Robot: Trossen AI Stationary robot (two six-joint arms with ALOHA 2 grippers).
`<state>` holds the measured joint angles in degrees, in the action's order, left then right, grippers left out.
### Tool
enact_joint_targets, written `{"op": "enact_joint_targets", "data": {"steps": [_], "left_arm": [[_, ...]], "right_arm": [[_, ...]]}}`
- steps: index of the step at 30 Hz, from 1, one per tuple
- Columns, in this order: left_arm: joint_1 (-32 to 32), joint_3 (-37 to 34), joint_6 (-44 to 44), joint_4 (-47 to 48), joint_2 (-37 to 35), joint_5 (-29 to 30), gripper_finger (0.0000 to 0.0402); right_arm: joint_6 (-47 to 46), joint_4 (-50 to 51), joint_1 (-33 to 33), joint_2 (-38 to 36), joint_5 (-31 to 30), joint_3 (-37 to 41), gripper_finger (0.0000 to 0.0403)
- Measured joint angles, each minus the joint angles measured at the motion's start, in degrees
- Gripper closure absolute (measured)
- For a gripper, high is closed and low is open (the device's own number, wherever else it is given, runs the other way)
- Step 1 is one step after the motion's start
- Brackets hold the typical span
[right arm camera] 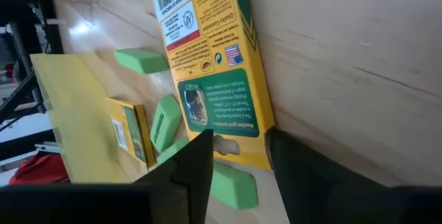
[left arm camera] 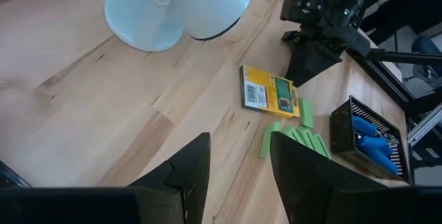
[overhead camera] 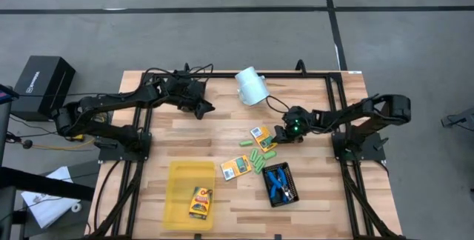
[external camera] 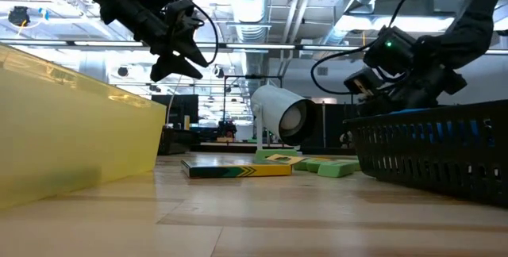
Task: Pick & Place School Supplies
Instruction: Put the yellow crayon box into the yellow bin
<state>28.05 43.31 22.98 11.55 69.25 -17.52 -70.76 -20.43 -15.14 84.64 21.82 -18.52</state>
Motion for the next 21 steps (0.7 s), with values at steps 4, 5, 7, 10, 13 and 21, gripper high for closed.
{"op": "enact_joint_targets", "data": {"steps": [4, 5, 7, 10, 13, 21], "left_arm": [[0.0, 0.0, 0.0, 0.0, 0.0, 0.0, 0.0257], [0.0, 0.0, 0.0, 0.0, 0.0, 0.0, 0.0257], [0.0, 0.0, 0.0, 0.0, 0.0, 0.0, 0.0257], [0.0, 0.0, 0.0, 0.0, 0.0, -0.1, 0.0257], [0.0, 0.0, 0.0, 0.0, 0.0, -0.1, 0.0257], [0.0, 0.0, 0.0, 0.0, 0.0, -0.1, 0.0257]], "right_arm": [[-0.1, 0.1, 0.0, -0.3, -0.3, 0.1, 0.0288], [-0.2, 0.3, 0.0, -0.3, -0.4, 0.1, 0.0295], [-0.4, 0.2, 0.0, -0.3, -0.7, 0.1, 0.0311], [0.0, 0.2, 0.0, -0.3, -0.7, 0.1, 0.0351], [1.2, 0.0, 0.0, -0.3, -0.7, 0.2, 0.0394], [1.7, -2.6, -1.8, -0.2, 0.0, 0.2, 0.0402]]}}
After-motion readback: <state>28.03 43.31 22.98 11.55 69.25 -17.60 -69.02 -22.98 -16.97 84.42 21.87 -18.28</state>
